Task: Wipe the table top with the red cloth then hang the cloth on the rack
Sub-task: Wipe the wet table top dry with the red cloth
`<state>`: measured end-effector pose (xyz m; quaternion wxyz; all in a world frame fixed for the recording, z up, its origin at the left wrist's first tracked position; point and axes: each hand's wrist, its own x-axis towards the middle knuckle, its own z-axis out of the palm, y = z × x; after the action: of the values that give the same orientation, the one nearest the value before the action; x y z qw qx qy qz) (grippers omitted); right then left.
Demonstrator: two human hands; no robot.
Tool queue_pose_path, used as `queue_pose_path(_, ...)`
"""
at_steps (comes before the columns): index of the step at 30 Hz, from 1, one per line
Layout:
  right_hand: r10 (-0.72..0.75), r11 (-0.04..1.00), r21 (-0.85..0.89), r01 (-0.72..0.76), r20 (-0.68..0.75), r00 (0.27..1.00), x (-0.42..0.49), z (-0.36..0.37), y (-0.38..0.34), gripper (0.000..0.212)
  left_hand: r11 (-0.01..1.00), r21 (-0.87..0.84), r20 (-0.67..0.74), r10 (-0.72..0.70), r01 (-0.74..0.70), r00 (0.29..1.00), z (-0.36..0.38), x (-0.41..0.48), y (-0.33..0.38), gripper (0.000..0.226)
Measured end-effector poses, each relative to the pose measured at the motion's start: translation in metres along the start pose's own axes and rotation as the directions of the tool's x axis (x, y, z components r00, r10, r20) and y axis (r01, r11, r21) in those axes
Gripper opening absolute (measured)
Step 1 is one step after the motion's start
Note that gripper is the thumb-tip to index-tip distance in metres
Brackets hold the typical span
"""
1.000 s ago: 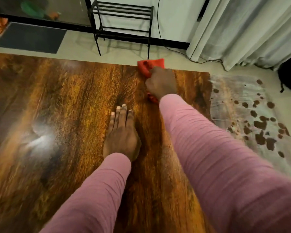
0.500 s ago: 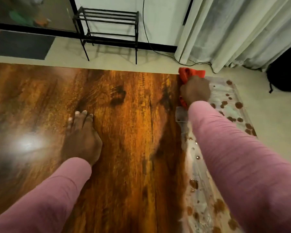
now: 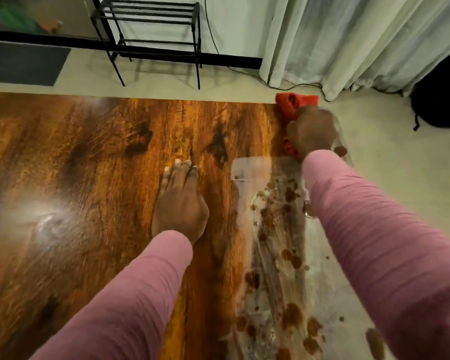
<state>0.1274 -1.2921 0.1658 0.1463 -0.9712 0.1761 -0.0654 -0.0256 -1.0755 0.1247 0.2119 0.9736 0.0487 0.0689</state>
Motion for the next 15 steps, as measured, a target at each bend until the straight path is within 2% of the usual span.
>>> queue_pose_path(3, 0.039, 0.999, 0.033, -0.039, -0.002, 0.999, -0.007, 0.006, -0.015, 0.023, 1.0, 0.0, 0.022, 0.007, -0.007, 1.0, 0.0, -0.001, 0.003, 0.049)
queue_pose_path(5, -0.003, 0.998, 0.067, 0.0, 0.051, 0.999, -0.03, 0.02, -0.044, 0.021, 1.0, 0.005, 0.009, -0.004, 0.004, 1.0, 0.0, -0.002, 0.004, 0.05)
queue_pose_path(7, -0.149, 0.986, 0.101, 0.134, 0.166, 0.975, -0.057, 0.037, -0.074, 0.023, 1.0, 0.015, 0.013, -0.014, 0.013, 1.0, 0.001, -0.001, 0.003, 0.051)
queue_pose_path(9, -0.328, 0.942, 0.162, 0.294, 0.254, 0.91, -0.089, 0.041, -0.094, 0.028, 0.999, 0.045, 0.044, 0.027, -0.029, 0.999, 0.001, 0.001, 0.002, 0.053)
queue_pose_path(11, -0.503, 0.862, 0.197, 0.467, 0.219, 0.836, -0.109, 0.032, -0.087, 0.037, 0.998, 0.035, 0.043, 0.046, -0.047, 0.998, 0.001, 0.001, 0.001, 0.054)
queue_pose_path(12, -0.527, 0.847, 0.187, 0.498, 0.172, 0.832, -0.109, 0.028, -0.075, 0.04, 0.999, 0.017, 0.027, 0.039, -0.039, 0.999, 0.0, 0.001, 0.001, 0.054)
queue_pose_path(13, -0.472, 0.877, 0.176, 0.448, 0.137, 0.871, -0.104, 0.022, -0.058, 0.039, 0.999, 0.008, 0.016, 0.039, -0.039, 0.999, -0.001, 0.0, 0.0, 0.053)
queue_pose_path(15, -0.225, 0.967, 0.145, 0.208, 0.111, 0.968, -0.083, 0.01, -0.016, 0.035, 0.999, -0.002, 0.003, 0.039, -0.039, 0.999, -0.002, -0.004, 0.001, 0.051)
